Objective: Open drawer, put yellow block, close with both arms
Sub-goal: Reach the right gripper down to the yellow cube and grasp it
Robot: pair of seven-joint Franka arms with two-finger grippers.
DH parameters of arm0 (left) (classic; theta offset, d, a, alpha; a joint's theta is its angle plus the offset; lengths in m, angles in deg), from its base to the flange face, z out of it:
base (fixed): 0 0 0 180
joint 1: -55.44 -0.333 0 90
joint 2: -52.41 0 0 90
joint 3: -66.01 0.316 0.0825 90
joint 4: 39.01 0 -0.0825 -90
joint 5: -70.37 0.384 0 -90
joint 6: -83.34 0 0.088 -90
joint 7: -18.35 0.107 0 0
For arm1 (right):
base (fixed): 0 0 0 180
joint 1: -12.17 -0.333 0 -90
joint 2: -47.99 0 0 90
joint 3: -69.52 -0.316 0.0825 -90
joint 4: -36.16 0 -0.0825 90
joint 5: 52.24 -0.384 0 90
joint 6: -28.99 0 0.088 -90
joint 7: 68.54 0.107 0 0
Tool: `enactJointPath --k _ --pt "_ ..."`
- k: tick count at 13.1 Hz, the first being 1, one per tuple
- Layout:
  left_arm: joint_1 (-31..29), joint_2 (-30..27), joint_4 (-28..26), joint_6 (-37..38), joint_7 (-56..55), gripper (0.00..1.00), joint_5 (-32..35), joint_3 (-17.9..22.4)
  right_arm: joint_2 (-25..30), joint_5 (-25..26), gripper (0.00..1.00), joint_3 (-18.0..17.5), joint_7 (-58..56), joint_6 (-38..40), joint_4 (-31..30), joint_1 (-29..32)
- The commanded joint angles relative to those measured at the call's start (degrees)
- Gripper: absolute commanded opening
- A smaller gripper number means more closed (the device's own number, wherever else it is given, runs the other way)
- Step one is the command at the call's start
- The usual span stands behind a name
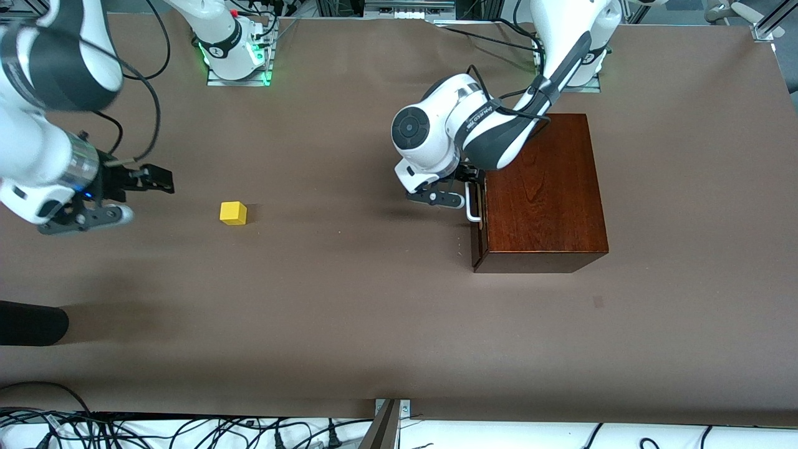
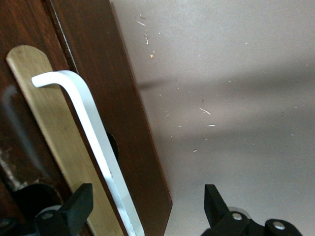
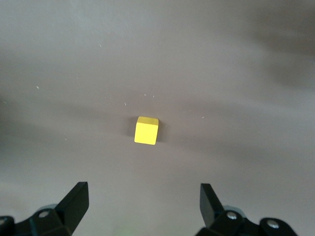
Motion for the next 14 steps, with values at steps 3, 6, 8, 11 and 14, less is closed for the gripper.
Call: enactJointPath --k 3,6,8,11,14 --pt "1.1 1.0 -0.1 -1.7 -2.7 1.00 1.7 0.0 -4.5 -1.7 1.00 -0.2 -1.0 -12.2 -7.4 0.2" --pt "1.6 2.2 0.0 -1.8 -2.9 1.00 1.7 0.1 -7.0 -1.8 1.00 -0.5 0.5 -20.3 -12.9 -0.5" --pt "1.6 2.4 0.3 -2.1 -3.2 1.00 1.7 0.0 -7.7 -4.9 1.00 -0.6 1.3 -23.2 -16.3 -0.7" --pt "2.6 2.4 0.7 -4.3 -5.9 1.00 1.1 -0.1 -6.2 -5.0 1.00 -1.5 1.4 -31.5 -23.9 -0.8" --pt "2.9 3.6 0.8 -9.1 -7.7 1.00 -0.8 -0.2 -5.3 -5.0 1.00 -1.7 1.4 -38.4 -30.4 -0.8"
